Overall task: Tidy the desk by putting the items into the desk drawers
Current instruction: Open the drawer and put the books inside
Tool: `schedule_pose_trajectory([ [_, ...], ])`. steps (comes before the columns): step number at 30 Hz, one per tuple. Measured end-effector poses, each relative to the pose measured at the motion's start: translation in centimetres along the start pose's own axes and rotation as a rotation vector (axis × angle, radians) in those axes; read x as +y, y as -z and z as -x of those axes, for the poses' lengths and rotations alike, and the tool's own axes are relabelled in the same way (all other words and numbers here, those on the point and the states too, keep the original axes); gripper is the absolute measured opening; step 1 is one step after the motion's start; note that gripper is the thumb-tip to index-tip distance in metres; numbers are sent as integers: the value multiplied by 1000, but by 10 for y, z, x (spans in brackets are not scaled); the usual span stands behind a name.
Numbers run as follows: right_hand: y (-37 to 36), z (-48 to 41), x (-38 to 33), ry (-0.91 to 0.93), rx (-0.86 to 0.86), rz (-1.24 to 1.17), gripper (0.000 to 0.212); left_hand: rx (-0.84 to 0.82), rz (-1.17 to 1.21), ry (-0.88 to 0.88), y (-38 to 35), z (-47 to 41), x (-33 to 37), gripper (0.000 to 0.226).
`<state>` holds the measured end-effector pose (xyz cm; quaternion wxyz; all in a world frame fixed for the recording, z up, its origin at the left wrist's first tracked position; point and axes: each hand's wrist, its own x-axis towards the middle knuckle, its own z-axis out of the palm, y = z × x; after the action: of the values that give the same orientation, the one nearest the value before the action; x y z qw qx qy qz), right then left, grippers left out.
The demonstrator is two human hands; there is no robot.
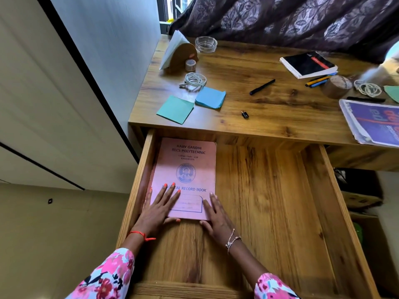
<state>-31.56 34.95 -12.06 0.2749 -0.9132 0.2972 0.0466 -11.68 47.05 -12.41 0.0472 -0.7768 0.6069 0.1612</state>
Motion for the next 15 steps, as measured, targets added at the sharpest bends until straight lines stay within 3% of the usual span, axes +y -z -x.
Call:
schedule_pose_trajectory([
  [15,10,-15,-3,-24,-24,-82,67,17,82,68,4,-8,-1,111],
])
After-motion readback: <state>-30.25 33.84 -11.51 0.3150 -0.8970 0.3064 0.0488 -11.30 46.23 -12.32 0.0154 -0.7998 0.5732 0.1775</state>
